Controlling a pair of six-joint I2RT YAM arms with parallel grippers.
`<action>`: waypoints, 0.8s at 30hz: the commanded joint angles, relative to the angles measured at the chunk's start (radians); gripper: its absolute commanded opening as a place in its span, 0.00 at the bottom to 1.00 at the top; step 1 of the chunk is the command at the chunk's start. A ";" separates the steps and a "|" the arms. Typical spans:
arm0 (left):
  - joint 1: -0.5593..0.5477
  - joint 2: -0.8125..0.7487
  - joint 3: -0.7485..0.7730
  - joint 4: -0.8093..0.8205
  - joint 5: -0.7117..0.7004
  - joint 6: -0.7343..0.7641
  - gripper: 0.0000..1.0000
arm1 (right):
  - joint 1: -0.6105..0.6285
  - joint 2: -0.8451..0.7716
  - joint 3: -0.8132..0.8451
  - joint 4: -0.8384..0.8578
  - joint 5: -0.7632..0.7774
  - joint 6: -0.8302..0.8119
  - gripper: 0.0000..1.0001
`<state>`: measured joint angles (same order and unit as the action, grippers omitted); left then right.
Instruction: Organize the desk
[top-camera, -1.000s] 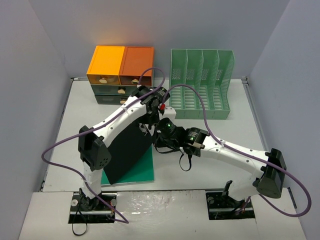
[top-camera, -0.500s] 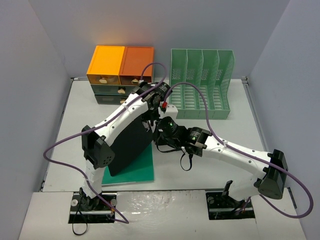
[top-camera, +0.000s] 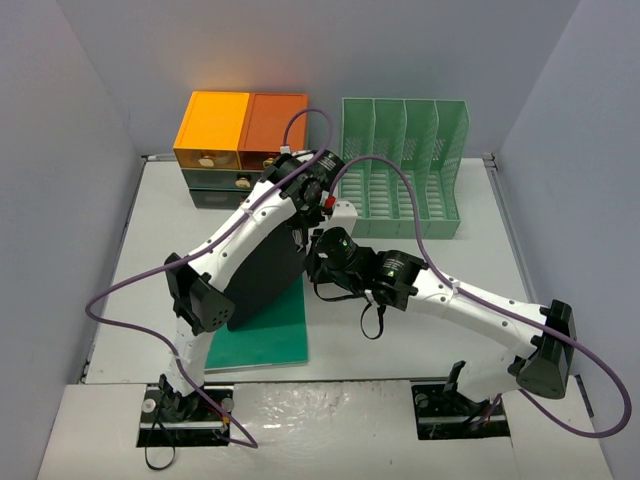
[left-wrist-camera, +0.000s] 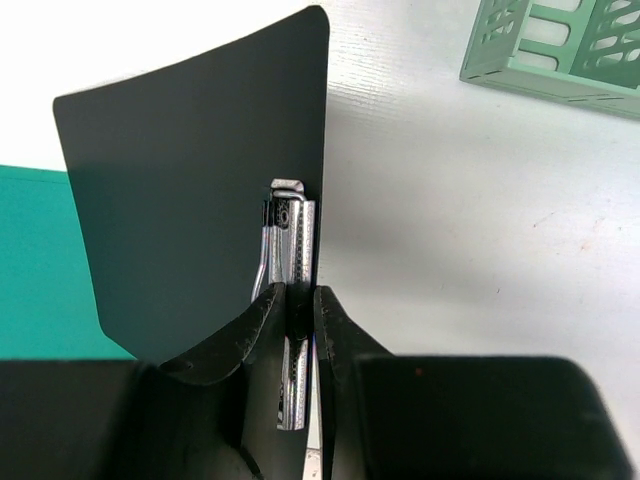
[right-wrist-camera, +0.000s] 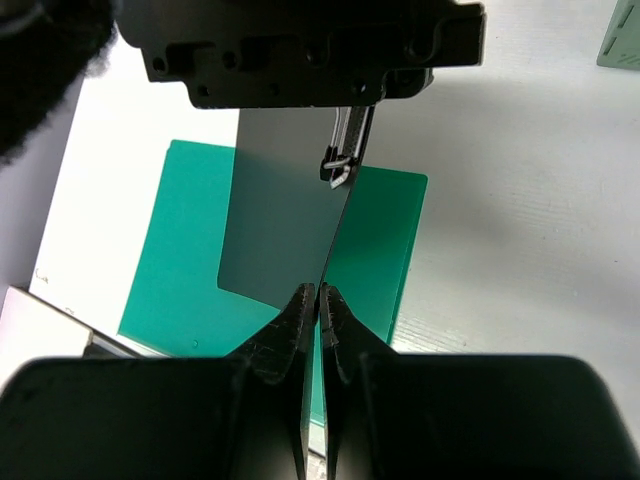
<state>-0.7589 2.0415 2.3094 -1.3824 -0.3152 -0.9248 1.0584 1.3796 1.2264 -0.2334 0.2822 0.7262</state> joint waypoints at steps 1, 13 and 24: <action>-0.018 -0.030 0.033 -0.273 -0.011 -0.012 0.00 | 0.024 -0.052 0.064 0.088 -0.013 -0.029 0.00; -0.019 -0.044 0.046 -0.265 -0.041 0.009 0.00 | 0.023 -0.094 0.035 0.079 0.014 -0.016 0.00; -0.016 -0.035 0.141 -0.258 -0.051 0.044 0.00 | 0.023 -0.102 0.035 0.040 0.054 -0.014 0.00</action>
<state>-0.7775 2.0438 2.3869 -1.3900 -0.3303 -0.9016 1.0622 1.3210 1.2289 -0.2450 0.3249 0.7231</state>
